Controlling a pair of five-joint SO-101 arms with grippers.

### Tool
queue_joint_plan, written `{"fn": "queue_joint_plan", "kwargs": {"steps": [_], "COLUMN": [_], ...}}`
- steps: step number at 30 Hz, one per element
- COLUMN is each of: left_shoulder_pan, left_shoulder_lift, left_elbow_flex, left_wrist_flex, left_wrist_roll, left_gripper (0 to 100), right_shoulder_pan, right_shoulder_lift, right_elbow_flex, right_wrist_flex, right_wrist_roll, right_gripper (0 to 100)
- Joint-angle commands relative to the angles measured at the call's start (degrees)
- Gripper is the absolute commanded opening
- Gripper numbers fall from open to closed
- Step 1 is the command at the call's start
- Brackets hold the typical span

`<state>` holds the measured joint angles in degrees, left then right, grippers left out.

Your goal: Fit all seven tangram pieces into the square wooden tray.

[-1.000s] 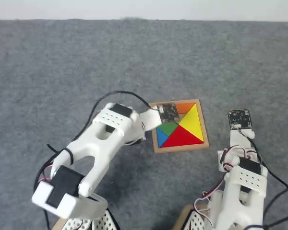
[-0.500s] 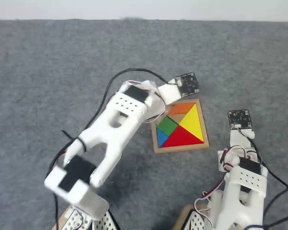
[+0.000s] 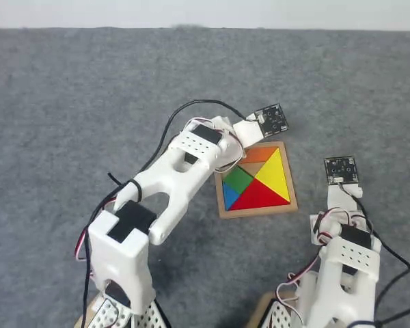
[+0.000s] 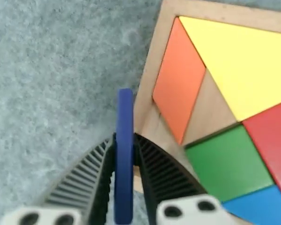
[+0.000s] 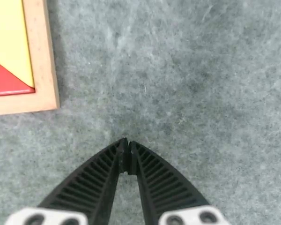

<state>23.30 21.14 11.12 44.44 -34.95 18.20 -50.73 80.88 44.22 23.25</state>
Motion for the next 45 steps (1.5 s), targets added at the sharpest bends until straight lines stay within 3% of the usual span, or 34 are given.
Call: {"fn": "queue_joint_plan", "kwargs": {"steps": [1,12,20,27,37,45], "left_shoulder_pan": [0.3,1.0,2.7,2.6,2.9,-0.8], "left_shoulder_lift": [-1.2,-4.0,-15.6,-18.7,-10.5,-4.2], "left_elbow_flex": [0.2,4.1,4.4,6.3,8.1,8.0], "left_wrist_flex": [-1.2,-0.7,9.9,10.9,-2.4,-5.4], "left_wrist_roll": [-0.9,-1.8,-1.8,-1.7,5.8,4.4], "left_gripper": [7,8,14,14,14,14], "right_shoulder_pan": [0.7,0.7,0.7,0.7,0.7,0.7], "right_shoulder_lift": [-1.6,-1.6,-1.6,-1.6,-1.6,-1.6], "right_elbow_flex": [-0.3,-0.3,-0.3,-0.3,-0.3,-0.3], "right_wrist_flex": [-1.1,-1.1,-1.1,-1.1,-1.1,-1.1], "right_wrist_roll": [1.0,0.9,0.9,0.8,0.7,0.7], "right_gripper": [0.9,0.9,0.9,0.9,0.9,0.9]}}
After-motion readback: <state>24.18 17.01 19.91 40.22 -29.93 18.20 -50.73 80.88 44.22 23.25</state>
